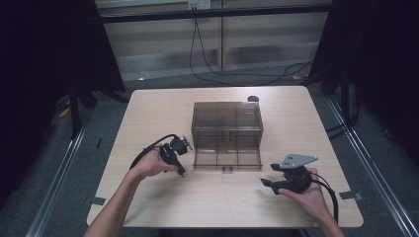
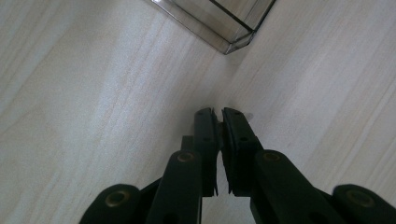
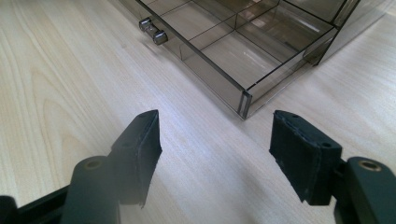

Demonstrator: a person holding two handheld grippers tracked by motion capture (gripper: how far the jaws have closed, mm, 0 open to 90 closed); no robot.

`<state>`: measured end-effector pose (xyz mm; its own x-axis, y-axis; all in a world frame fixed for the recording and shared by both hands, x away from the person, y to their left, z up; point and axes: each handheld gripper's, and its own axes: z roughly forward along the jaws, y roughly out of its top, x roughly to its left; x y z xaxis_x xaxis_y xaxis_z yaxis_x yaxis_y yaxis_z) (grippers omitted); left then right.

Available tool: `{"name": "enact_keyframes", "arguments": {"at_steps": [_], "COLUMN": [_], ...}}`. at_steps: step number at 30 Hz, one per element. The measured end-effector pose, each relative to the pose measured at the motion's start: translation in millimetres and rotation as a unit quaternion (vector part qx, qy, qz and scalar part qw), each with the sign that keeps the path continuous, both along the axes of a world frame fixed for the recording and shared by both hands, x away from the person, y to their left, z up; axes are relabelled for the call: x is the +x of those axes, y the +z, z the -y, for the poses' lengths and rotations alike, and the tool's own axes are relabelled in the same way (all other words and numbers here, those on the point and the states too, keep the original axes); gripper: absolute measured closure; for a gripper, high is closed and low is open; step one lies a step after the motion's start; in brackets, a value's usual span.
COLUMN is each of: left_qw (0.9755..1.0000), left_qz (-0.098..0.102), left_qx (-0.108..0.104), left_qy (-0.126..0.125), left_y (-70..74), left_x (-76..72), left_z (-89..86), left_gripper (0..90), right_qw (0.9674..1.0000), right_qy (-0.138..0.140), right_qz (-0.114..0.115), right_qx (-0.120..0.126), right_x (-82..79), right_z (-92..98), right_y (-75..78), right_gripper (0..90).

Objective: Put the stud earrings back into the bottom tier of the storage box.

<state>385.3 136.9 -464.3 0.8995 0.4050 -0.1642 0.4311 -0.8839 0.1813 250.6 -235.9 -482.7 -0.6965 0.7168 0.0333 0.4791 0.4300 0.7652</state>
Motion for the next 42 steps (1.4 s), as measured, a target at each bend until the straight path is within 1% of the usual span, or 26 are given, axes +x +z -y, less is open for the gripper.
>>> {"name": "enact_keyframes", "arguments": {"at_steps": [7,9,10,12,15,16,17,18,20,21,22,23,24,25,26,27,28,29,30,33,34,36,38,39,40,42], "left_qw": [1.0000,1.0000,1.0000,0.9999,1.0000,0.9999,0.9999,0.9998,0.9998,0.9996,0.9997,0.9998,0.9997,0.9993,0.9993,0.9993,0.9991,0.9988,0.9993,0.9991,0.9990,0.9992,0.9990,0.9988,0.9987,0.9984], "left_qz": [-0.002,-0.002,0.003,0.000,-0.001,0.002,-0.003,-0.002,0.004,0.006,0.003,0.007,0.006,0.009,0.014,0.010,0.014,0.015,0.013,0.013,0.013,0.014,0.013,0.018,0.015,0.018], "left_qx": [0.000,0.001,-0.001,-0.005,-0.006,-0.008,-0.009,-0.013,-0.015,-0.018,-0.019,-0.018,-0.022,-0.028,-0.028,-0.031,-0.034,-0.038,-0.030,-0.035,-0.039,-0.035,-0.039,-0.043,-0.045,-0.046], "left_qy": [0.009,0.005,0.009,0.011,0.004,0.010,0.009,0.014,0.010,0.021,0.013,0.011,0.013,0.022,0.021,0.019,0.020,0.028,0.016,0.022,0.021,0.016,0.014,0.018,0.017,0.026], "left_y": [0.0,1.1,1.9,3.6,5.9,6.4,7.5,7.6,8.1,8.4,9.8,11.7,12.9,13.4,14.8,15.8,15.9,15.6,16.2,18.1,18.8,21.1,22.8,23.4,24.3,26.2], "left_x": [0.0,0.5,0.5,0.8,1.1,0.7,1.1,0.5,1.0,-0.1,0.6,0.8,1.1,-0.1,0.4,0.4,0.0,-1.2,-0.5,-0.3,-0.1,0.2,1.0,1.1,1.8,1.8], "left_z": [-0.7,-1.4,-1.7,-3.3,-5.7,-6.0,-6.6,-6.6,-7.4,-7.4,-8.5,-9.1,-9.9,-10.4,-11.3,-12.0,-12.3,-12.0,-12.4,-13.8,-14.0,-14.3,-14.8,-15.0,-15.3,-15.0], "left_gripper": [85.3,85.3,85.3,85.4,85.4,85.4,85.4,85.4,85.4,85.4,85.4,85.4,85.4,85.4,85.4,85.4,85.4,85.4,85.4,85.4,85.4,85.4,85.4,85.4,85.4,85.3], "right_qw": [1.0000,1.0000,1.0000,1.0000,1.0000,1.0000,1.0000,1.0000,1.0000,1.0000,1.0000,1.0000,1.0000,1.0000,1.0000,1.0000,1.0000,1.0000,1.0000,1.0000,1.0000,1.0000,1.0000,1.0000,1.0000,1.0000], "right_qy": [0.000,-0.001,0.000,0.000,0.000,0.000,0.000,0.000,0.000,0.000,0.000,0.001,0.000,0.000,-0.001,0.000,0.000,0.000,0.000,0.000,0.001,0.001,0.000,0.000,0.000,0.000], "right_qz": [0.000,0.000,0.001,0.000,0.000,0.000,0.000,0.000,0.000,0.000,0.001,0.001,0.000,0.000,-0.001,0.000,0.000,0.000,0.000,0.000,0.000,0.000,0.000,-0.001,-0.001,-0.001], "right_qx": [0.000,-0.001,-0.001,-0.001,-0.001,-0.001,-0.001,-0.001,-0.001,-0.001,-0.001,0.001,0.001,0.001,0.001,0.001,0.001,0.001,0.001,0.002,0.002,0.001,-0.001,0.000,0.000,-0.002], "right_x": [0.2,0.0,0.2,0.1,0.2,0.2,0.3,0.3,0.3,0.3,0.4,0.5,0.5,0.6,0.6,0.7,0.8,0.7,0.8,0.6,0.6,0.7,1.0,1.1,1.1,0.9], "right_z": [-0.2,-0.1,0.0,-0.1,-0.1,-0.1,-0.1,-0.1,0.1,0.2,0.2,0.4,0.5,0.5,0.5,0.5,0.5,0.5,0.5,0.5,0.4,0.4,0.5,0.4,0.4,0.4], "right_y": [-0.2,0.0,-0.1,-0.1,-0.2,-0.2,-0.3,-0.3,-0.2,-0.2,-0.2,-0.3,-0.3,-0.3,-0.3,-0.4,-0.4,-0.4,-0.4,-0.4,-0.5,-0.6,-0.7,-1.0,-1.0,-0.7], "right_gripper": [32.6,32.6,32.6,32.6,32.6,32.6,32.6,32.6,32.6,32.6,32.6,32.6,32.6,32.6,32.6,32.6,32.6,32.6,32.6,32.6,32.6,32.5,32.5,32.5,32.5,32.5]}}
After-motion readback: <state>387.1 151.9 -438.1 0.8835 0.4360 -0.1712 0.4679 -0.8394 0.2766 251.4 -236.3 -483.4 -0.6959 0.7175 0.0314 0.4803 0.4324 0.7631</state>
